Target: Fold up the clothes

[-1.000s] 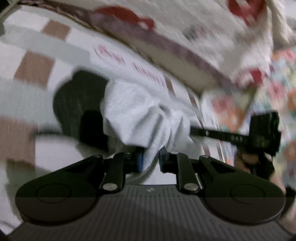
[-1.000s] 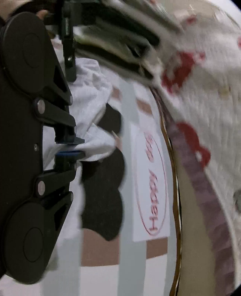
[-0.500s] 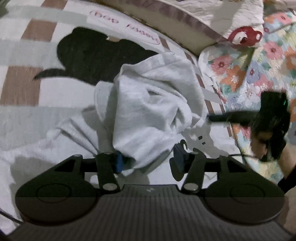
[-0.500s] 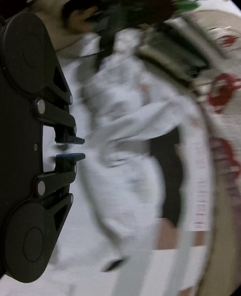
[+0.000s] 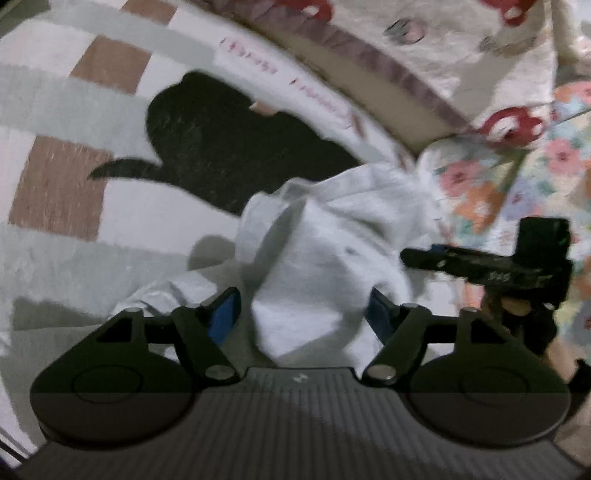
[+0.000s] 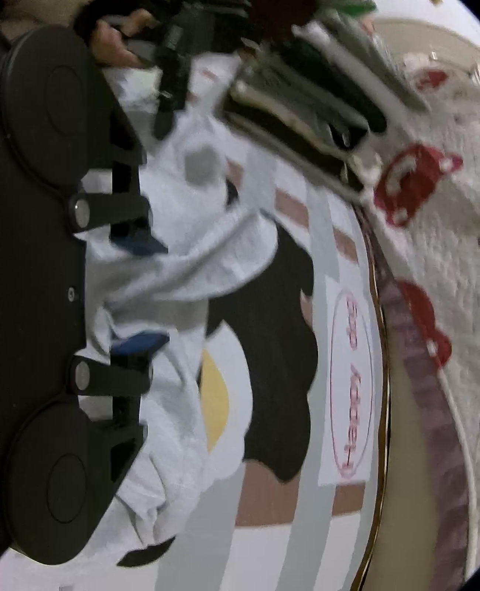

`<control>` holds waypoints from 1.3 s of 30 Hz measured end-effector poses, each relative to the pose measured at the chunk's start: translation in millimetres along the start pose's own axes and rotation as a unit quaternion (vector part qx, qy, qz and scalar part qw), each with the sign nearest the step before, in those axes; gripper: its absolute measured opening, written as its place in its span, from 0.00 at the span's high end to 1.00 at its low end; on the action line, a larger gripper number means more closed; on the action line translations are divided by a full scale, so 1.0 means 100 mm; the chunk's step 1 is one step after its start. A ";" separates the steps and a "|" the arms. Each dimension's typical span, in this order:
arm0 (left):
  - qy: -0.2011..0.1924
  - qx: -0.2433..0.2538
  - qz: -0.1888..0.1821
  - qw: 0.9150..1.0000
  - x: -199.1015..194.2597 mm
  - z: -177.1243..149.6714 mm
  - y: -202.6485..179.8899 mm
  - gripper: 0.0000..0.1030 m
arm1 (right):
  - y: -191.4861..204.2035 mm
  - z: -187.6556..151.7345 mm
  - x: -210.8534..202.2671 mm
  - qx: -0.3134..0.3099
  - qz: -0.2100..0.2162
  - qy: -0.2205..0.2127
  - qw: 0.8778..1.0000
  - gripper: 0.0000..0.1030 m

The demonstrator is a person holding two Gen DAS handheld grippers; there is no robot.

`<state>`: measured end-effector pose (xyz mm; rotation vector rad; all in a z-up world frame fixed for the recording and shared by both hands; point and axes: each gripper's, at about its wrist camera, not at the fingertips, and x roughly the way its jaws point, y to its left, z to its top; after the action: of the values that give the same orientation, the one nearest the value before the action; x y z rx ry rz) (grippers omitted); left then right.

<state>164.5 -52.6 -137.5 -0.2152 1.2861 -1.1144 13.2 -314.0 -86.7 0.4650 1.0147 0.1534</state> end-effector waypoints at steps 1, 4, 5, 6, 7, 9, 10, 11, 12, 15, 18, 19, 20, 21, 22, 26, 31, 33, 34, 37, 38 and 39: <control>0.007 0.005 0.011 1.000 0.08 0.00 -0.02 0.30 | 0.00 0.00 0.04 0.001 -0.003 0.000 1.000 0.39; 0.006 0.078 0.051 0.996 0.17 0.03 -0.21 0.75 | -0.01 0.00 0.15 0.004 -0.014 0.001 1.000 0.94; -0.002 0.109 0.070 0.992 0.17 0.05 -0.30 0.80 | -0.01 0.00 0.19 0.005 -0.017 0.002 1.000 0.94; -0.023 0.137 0.089 0.986 0.11 0.10 -0.41 0.84 | 0.02 0.02 0.15 -0.002 -0.025 -0.007 1.000 0.94; -0.044 0.165 0.107 0.979 0.04 0.16 -0.52 0.85 | 0.07 0.06 0.02 -0.011 -0.035 -0.029 0.999 0.94; -0.103 0.178 0.115 0.972 -0.20 0.36 -0.67 0.86 | 0.16 0.18 -0.32 -0.023 -0.057 -0.084 0.995 0.95; -0.133 0.167 0.108 0.971 -0.33 0.47 -0.69 0.86 | 0.21 0.24 -0.52 -0.033 -0.072 -0.114 0.990 0.95; -0.162 0.153 0.098 0.970 -0.46 0.57 -0.70 0.86 | 0.26 0.27 -0.71 -0.043 -0.086 -0.143 0.985 0.95; -0.185 0.144 0.091 0.968 -0.55 0.60 -0.68 0.86 | 0.31 0.29 -0.89 -0.053 -0.099 -0.170 0.979 0.95; -0.209 0.134 0.078 0.966 -0.64 0.54 -0.54 0.86 | 0.43 0.17 -1.39 -0.072 -0.113 -0.204 0.970 0.95; -0.111 0.125 0.092 0.982 -0.42 0.28 -0.29 0.86 | 0.45 -0.18 -1.44 -0.091 -0.089 -0.137 0.982 0.95; -0.071 0.120 0.100 0.985 -0.32 0.19 -0.20 0.86 | 0.40 -0.34 -1.32 -0.093 -0.092 -0.096 0.987 0.95; -0.031 0.114 0.124 0.985 -0.21 0.12 -0.13 0.86 | 0.33 -0.52 -1.16 -0.087 -0.100 -0.052 0.990 0.95; -0.015 0.111 0.136 0.984 -0.15 0.09 -0.09 0.86 | 0.23 -0.68 -0.98 -0.076 -0.107 -0.012 0.991 0.95; 0.000 0.108 0.147 0.983 -0.10 0.07 -0.06 0.86 | 0.14 -0.83 -0.80 -0.062 -0.115 0.024 0.991 0.95; -0.042 0.121 0.130 0.983 -0.17 0.23 -0.21 0.76 | -0.14 -1.15 -0.49 -0.004 -0.128 0.064 0.990 0.89; -0.058 0.136 0.073 0.986 -0.18 0.23 -0.36 0.60 | -0.15 -1.04 -0.79 0.019 -0.144 0.042 0.988 0.62; -0.045 0.142 0.056 0.987 -0.11 0.18 -0.42 0.57 | -0.22 -0.91 -0.96 0.035 -0.145 0.010 0.989 0.60; -0.038 0.145 0.048 0.988 -0.08 0.15 -0.44 0.56 | -0.27 -0.84 -1.06 0.054 -0.137 -0.018 0.989 0.60; -0.024 0.154 0.033 0.987 0.04 0.09 -0.53 0.55 | -0.39 -0.65 -1.26 0.140 -0.078 -0.113 0.981 0.56; -0.020 0.158 0.029 0.987 0.08 0.08 -0.56 0.54 | -0.39 -0.59 -1.22 0.148 -0.065 -0.119 0.980 0.50; -0.019 0.155 0.033 0.987 0.12 0.07 -0.56 0.54 | -0.36 -0.54 -1.14 0.144 -0.058 -0.110 0.982 0.48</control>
<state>138.9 -92.2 -104.6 0.0386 1.0628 -1.2292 -95.5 -367.5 -37.4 0.6678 0.8464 -0.1496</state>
